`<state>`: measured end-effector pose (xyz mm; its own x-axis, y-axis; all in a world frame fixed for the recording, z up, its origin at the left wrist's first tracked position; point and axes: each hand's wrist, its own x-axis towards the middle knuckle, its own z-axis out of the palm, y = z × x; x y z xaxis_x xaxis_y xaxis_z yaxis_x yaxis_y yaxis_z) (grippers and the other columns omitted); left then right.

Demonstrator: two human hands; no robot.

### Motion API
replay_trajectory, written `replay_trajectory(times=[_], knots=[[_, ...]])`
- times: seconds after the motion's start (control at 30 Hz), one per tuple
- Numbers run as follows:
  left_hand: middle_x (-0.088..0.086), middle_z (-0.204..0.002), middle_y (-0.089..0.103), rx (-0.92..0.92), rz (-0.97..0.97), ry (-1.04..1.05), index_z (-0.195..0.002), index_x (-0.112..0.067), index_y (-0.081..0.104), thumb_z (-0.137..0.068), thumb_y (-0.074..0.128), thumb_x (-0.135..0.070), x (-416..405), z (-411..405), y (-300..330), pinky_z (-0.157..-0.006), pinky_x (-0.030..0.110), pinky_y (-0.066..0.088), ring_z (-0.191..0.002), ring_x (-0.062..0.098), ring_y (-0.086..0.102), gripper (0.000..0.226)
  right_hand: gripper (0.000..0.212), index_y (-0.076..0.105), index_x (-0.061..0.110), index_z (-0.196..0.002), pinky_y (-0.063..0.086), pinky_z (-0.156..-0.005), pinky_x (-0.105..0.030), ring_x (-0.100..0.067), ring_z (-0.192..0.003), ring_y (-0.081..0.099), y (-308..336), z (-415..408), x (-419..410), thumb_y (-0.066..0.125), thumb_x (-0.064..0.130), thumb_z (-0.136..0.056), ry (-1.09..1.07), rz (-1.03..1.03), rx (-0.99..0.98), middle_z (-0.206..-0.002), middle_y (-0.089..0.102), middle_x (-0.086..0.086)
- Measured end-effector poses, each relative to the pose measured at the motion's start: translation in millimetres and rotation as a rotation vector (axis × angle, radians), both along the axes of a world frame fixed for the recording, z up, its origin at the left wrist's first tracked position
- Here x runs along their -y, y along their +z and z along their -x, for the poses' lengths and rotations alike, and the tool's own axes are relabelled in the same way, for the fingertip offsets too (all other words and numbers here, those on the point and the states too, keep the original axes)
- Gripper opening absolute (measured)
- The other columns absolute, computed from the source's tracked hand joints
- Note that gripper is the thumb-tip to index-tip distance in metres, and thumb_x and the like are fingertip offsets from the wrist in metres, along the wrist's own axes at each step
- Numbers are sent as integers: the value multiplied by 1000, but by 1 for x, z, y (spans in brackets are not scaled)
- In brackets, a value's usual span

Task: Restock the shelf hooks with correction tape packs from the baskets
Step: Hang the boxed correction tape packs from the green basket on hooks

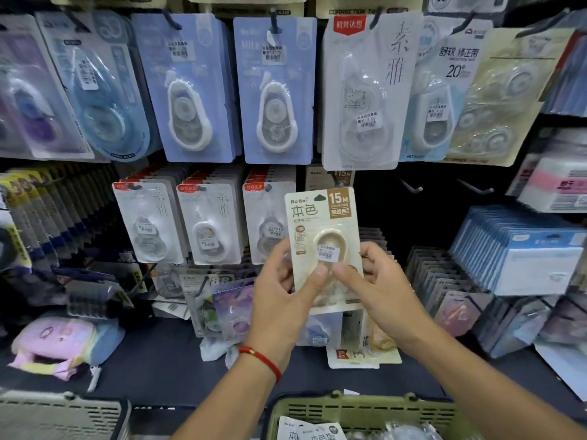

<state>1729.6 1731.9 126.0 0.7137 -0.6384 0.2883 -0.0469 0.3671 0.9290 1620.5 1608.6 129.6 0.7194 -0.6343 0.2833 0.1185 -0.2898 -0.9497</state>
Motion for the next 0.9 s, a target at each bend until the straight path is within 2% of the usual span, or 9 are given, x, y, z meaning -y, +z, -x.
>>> replay_trajectory(times=[0.1,0.2,0.27,0.4,0.53,0.67,0.77,0.83,0.9], knots=[[-6,-108,80,9,-61,14,-137,-37,56,-88,84,-19,4,5,-1,-78,21,60,-100,11,76,59,21,61,26,-121,63,-88,-38,-15,-107,75,3,6,1,69,28,-102,-39,-16,33,-116,77,5],[3,-105,79,34,-77,-12,-139,-35,54,-87,84,-9,5,6,-2,-79,24,61,-99,15,76,65,20,60,24,-122,60,-95,-54,-20,-107,75,7,8,2,67,27,-103,-102,-45,54,-116,77,0],[6,-107,78,39,-72,-31,-144,-31,53,-86,83,0,5,6,-2,-82,28,62,-102,17,76,72,21,61,23,-122,59,-96,-56,-20,-106,76,10,8,2,67,28,-103,-129,-54,63,-115,77,-1],[10,-110,76,29,-47,-57,-146,-28,53,-86,81,4,3,7,1,-88,32,63,-103,21,76,74,27,62,21,-123,61,-93,-53,-20,-102,77,14,7,1,69,33,-100,-154,-62,83,-112,79,-1],[7,-107,78,-19,-21,-104,-144,-30,54,-86,80,4,0,5,1,-84,27,61,-101,20,76,72,30,66,20,-120,62,-89,-49,-20,-98,78,13,4,2,72,39,-98,-181,-70,108,-108,80,-1],[11,-101,78,-7,-92,-101,-136,-36,57,-86,76,13,2,-3,-6,-75,24,60,-87,17,73,73,31,67,23,-117,61,-88,-42,-15,-96,78,3,1,5,75,43,-95,-247,-81,113,-103,81,3],[8,-91,79,29,-133,-65,-132,-30,61,-84,77,14,5,-15,-10,-75,24,60,-79,14,71,66,26,66,28,-118,59,-82,-34,-12,-97,78,-4,-5,10,73,43,-98,-241,-44,94,-106,80,6],[6,-92,80,92,-207,-1,-133,-21,65,-86,78,10,9,-23,-11,-75,19,58,-78,12,72,58,25,64,30,-120,58,-82,-31,-10,-99,77,-12,-15,17,71,42,-100,-251,-35,81,-109,80,9],[-2,-98,78,300,-337,174,-132,-19,68,-90,75,6,9,-27,-13,-78,12,55,-84,8,72,49,21,62,35,-120,57,-83,-31,-4,-99,75,-21,-32,30,68,42,-101,-302,-25,56,-108,78,14]])
